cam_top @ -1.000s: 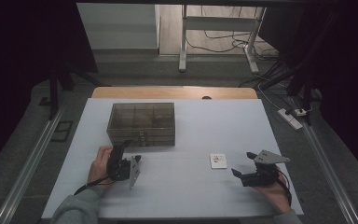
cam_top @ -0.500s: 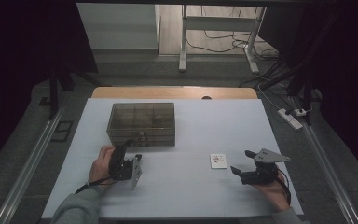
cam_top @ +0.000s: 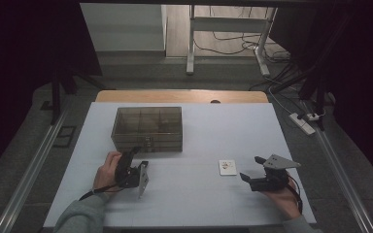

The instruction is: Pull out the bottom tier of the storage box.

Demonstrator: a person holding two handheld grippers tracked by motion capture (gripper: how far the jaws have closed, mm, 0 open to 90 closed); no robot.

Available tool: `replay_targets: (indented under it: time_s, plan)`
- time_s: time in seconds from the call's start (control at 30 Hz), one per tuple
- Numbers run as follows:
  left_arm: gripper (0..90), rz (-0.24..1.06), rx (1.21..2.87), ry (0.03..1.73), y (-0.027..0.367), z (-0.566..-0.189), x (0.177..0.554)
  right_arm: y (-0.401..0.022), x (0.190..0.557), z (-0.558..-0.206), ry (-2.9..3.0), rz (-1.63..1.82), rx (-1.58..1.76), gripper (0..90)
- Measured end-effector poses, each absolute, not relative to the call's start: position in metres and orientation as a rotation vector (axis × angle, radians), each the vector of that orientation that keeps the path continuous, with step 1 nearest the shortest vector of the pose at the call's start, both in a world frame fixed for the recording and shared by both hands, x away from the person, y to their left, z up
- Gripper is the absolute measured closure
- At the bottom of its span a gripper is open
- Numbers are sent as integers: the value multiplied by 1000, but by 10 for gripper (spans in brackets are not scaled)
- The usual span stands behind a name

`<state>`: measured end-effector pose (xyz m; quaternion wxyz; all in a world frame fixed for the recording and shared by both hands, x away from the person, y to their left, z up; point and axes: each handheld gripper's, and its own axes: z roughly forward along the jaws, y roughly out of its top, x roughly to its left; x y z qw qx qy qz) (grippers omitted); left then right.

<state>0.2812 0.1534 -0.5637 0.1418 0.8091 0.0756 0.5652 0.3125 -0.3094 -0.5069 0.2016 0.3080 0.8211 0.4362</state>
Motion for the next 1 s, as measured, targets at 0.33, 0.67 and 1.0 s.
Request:
replay_targets:
  time_s: [0.33, 0.67, 1.0]
  plan:
    - [370, 1627, 2353, 184, 151, -570, 286, -310, 311, -506, 2290, 1217, 860, 127]
    - [469, 1643, 2355, 165, 149, -572, 286, -310, 311, -506, 2294, 1212, 860, 128]
    - [474, 1655, 2312, 131, 148, -574, 287, -309, 311, -507, 2293, 1204, 857, 129]
